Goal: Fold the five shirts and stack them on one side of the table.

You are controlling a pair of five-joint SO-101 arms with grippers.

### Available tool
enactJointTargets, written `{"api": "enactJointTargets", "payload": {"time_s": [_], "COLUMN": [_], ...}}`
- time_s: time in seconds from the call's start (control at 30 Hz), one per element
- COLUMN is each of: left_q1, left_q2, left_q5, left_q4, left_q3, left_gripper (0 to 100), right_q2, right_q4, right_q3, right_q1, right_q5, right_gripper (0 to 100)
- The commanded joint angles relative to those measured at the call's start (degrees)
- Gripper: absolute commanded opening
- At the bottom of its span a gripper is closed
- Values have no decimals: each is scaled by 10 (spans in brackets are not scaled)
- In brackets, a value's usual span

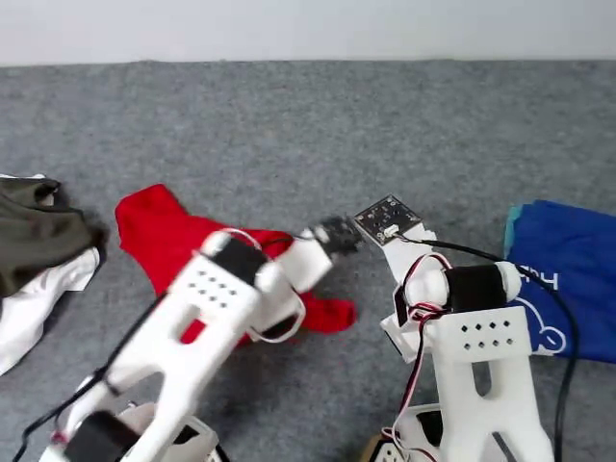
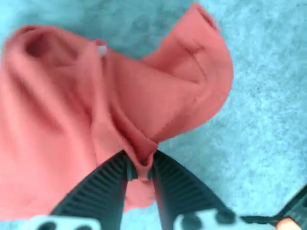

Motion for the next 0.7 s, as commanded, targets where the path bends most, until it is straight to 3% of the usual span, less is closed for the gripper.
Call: {"api": "enactJointTargets", "payload": {"time_s": [0.0, 0.53, 0.67], "left_q1": [-27, -42, -9], "left_q2": [-61, -66, -66], "left_q5": [-31, -42, -40], "left_q4": [47, 73, 56], "left_q3": [-36, -29, 21], "left_gripper": [15, 18, 101], "right_q2": [-9, -7, -6], "right_q4": [2, -18, -19], "right_q3": [-8, -8, -8], "right_q1": [-3, -4, -4], "right_q5": [-4, -4, -4], "right_gripper": [9, 9, 9]}}
